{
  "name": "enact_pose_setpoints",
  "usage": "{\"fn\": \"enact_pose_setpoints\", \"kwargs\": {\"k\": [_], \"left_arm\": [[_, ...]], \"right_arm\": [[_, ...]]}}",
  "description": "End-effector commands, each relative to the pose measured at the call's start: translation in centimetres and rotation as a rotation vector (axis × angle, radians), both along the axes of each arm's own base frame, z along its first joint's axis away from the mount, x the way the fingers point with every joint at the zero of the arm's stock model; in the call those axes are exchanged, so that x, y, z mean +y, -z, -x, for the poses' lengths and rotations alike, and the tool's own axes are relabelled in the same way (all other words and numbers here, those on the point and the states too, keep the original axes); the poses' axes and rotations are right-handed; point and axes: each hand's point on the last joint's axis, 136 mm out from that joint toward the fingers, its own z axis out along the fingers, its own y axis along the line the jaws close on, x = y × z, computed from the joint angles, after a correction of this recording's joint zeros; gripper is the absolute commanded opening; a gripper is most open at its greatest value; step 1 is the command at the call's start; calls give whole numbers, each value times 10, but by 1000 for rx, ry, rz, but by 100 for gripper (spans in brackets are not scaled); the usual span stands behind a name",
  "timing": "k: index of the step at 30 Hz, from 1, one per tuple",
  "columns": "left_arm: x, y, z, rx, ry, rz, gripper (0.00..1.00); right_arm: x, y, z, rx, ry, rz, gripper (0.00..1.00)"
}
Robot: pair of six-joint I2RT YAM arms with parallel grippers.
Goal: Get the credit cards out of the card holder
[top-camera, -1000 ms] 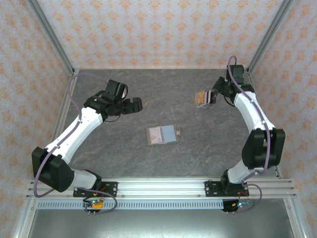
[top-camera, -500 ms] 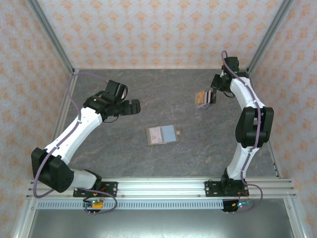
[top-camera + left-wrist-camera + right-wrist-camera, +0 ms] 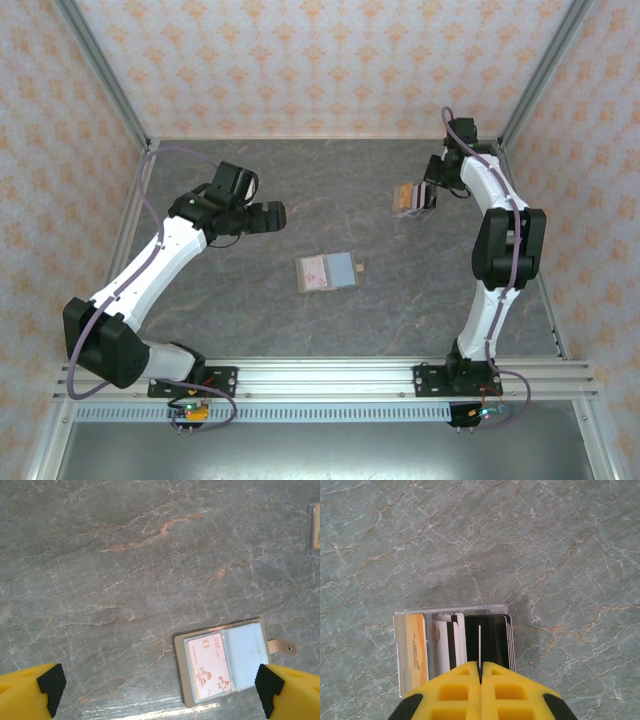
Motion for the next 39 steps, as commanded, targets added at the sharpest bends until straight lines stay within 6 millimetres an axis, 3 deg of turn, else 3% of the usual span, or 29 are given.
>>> {"fn": "enact_pose_setpoints", "kwargs": {"k": [1,6,15,20,24,27,32,36,39], "left_arm": [[-1,-2,3,10,23,-3,100],[-1,-2,4,11,26,0,100],[0,1,2,22,-2,3,100],[1,5,1,31,-23,7,100],[3,15,-1,46,-65,11,100],[-3,22,-2,65,-83,53,100],[-20,31,-1,92,-83,164,100],[-27,42,3,126,-70,199,98],[-24,50,5,143,-79,184,98]], "right_arm": [[-11,11,-1,29,10,52,0],[-9,15,-2,38,-11,53,1],[-5,-7,4,0,-3,16,25],[0,-33,23,-39,49,-39,34],[17,-41,53,-44,85,-91,45],[45,-38,78,-28,76,-154,50],[118,-25,122,0,-24,-304,56],[211,-17,150,81,-171,-573,58],[267,-4,167,144,-247,-640,57]]}}
